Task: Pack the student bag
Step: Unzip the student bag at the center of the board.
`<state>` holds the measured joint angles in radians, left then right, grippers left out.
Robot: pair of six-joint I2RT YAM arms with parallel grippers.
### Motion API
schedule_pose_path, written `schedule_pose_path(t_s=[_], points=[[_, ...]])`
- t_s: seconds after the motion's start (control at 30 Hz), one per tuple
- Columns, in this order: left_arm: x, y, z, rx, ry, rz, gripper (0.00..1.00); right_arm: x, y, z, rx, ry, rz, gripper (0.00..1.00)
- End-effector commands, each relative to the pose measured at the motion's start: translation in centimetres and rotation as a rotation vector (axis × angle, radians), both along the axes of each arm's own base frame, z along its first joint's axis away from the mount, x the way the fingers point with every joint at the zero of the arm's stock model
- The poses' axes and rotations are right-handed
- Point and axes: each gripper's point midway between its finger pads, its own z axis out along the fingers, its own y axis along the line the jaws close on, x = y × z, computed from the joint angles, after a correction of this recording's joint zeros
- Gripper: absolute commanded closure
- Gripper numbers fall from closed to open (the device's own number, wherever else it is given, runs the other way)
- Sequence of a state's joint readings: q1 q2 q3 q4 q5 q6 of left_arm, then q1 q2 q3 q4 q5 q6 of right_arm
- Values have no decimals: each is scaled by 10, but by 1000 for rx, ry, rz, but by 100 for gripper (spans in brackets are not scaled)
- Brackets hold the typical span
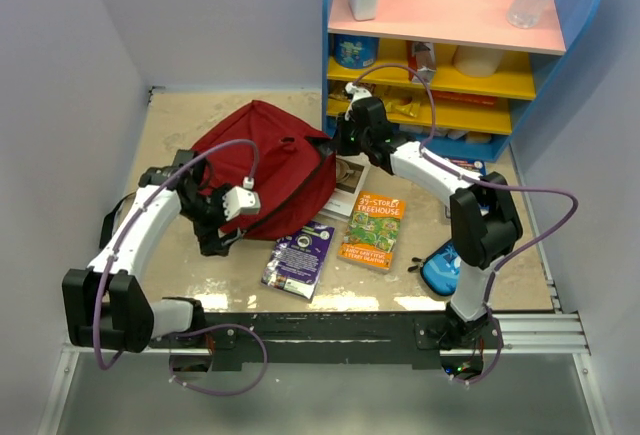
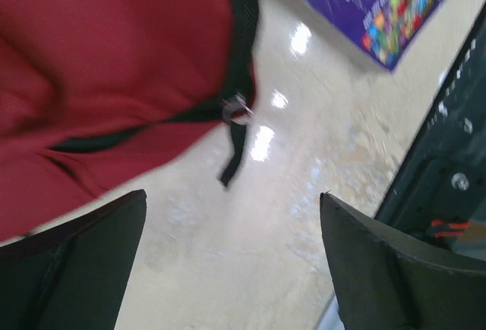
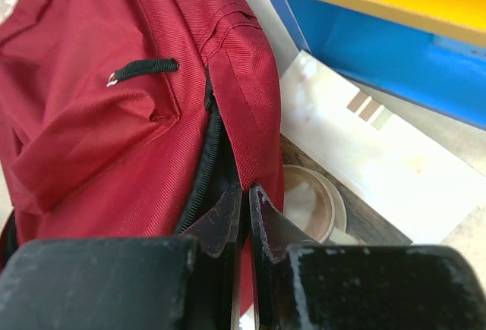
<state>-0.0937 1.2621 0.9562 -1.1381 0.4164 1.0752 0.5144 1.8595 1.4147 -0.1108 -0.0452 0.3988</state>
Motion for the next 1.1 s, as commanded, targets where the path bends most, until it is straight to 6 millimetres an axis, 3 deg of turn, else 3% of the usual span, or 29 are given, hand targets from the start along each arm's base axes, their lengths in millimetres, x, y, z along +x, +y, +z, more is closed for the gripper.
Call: schedule_pose_path(t_s=[0.0, 0.07, 0.17, 0.3, 0.43, 0.6, 0.77, 0.83, 0.9, 0.97, 1.03, 1.07], points=[[37, -40, 55, -223, -119, 34, 0, 5, 2, 26, 62, -70, 1, 94], [52, -61, 77, -309, -182, 24, 0, 4, 3, 26, 66, -70, 4, 95], [60, -96, 93, -405, -231, 1, 0, 1, 5, 24, 69, -66, 4, 96], [40, -141, 81, -436, -171, -93, 0, -3, 4, 20, 71, -59, 2, 96], [45, -146, 55, -392, -180, -47, 0, -5, 4, 16, 77, -51, 2, 97], [56, -143, 39, -355, -233, -24, 0, -8, 6, 15, 81, -45, 10, 97], [85, -129, 26, -259, -327, 63, 0, -9, 6, 17, 89, -46, 17, 98], [91, -128, 22, -233, -308, 89, 10, -11, 7, 17, 89, -44, 22, 98], [93, -130, 23, -233, -292, 80, 34, -12, 7, 19, 89, -47, 23, 98], [96, -134, 31, -251, -298, 88, 69, -14, 6, 16, 85, -43, 25, 98], [97, -136, 40, -269, -312, 94, 79, -16, 4, 14, 81, -40, 25, 98], [95, -134, 42, -265, -305, 94, 90, -17, 5, 14, 80, -39, 26, 98]])
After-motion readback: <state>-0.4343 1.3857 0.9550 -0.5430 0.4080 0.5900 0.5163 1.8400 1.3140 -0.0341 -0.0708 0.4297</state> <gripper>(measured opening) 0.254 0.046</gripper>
